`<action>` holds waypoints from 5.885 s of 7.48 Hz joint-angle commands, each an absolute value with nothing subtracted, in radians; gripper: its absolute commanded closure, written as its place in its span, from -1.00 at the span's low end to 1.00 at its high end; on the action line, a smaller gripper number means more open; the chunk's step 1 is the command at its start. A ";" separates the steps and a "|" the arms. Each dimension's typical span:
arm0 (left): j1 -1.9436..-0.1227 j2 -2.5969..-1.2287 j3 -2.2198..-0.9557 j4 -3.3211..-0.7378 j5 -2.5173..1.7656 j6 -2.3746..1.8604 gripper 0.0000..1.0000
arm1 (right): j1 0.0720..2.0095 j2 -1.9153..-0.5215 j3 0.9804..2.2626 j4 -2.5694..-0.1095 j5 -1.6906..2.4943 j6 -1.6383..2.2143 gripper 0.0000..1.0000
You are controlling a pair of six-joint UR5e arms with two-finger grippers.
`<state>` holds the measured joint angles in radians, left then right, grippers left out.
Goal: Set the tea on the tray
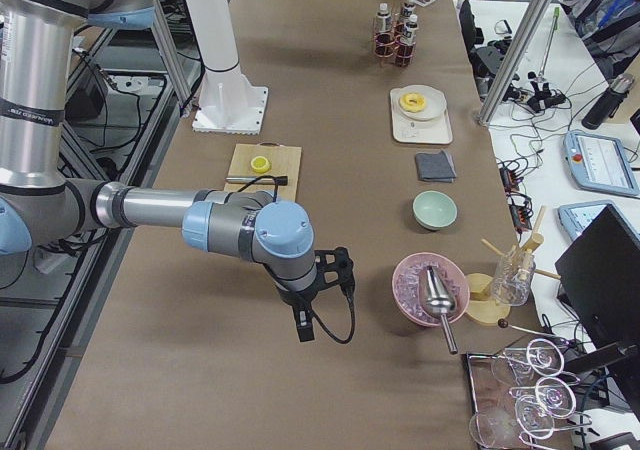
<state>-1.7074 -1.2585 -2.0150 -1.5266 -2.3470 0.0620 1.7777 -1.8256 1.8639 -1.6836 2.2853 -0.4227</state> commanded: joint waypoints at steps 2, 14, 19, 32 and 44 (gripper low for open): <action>-1.695 -1.234 -2.016 -1.545 -2.350 0.058 -0.95 | 1.758 -1.825 1.859 -1.684 2.299 -0.419 -1.00; -1.683 -1.229 -2.011 -1.689 -2.429 -0.024 -0.95 | 1.761 -1.853 1.865 -1.683 2.356 -0.419 -1.00; -1.394 -1.400 -2.000 -1.928 -2.393 -0.419 -0.85 | 1.761 -1.853 1.882 -1.683 2.361 -0.419 -1.00; -1.048 -1.809 -1.830 -1.816 -2.069 -0.684 -0.56 | 1.756 -1.839 1.882 -1.680 2.381 -0.416 -1.00; -1.241 -1.926 -2.136 -1.328 -2.191 -0.613 1.00 | 1.758 -1.850 1.878 -1.672 2.385 -0.416 -1.00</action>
<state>-1.2205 -1.8853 -2.0361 -1.5019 -2.1846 -0.6222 1.7578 -1.8499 1.8782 -1.6711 2.3836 -0.4146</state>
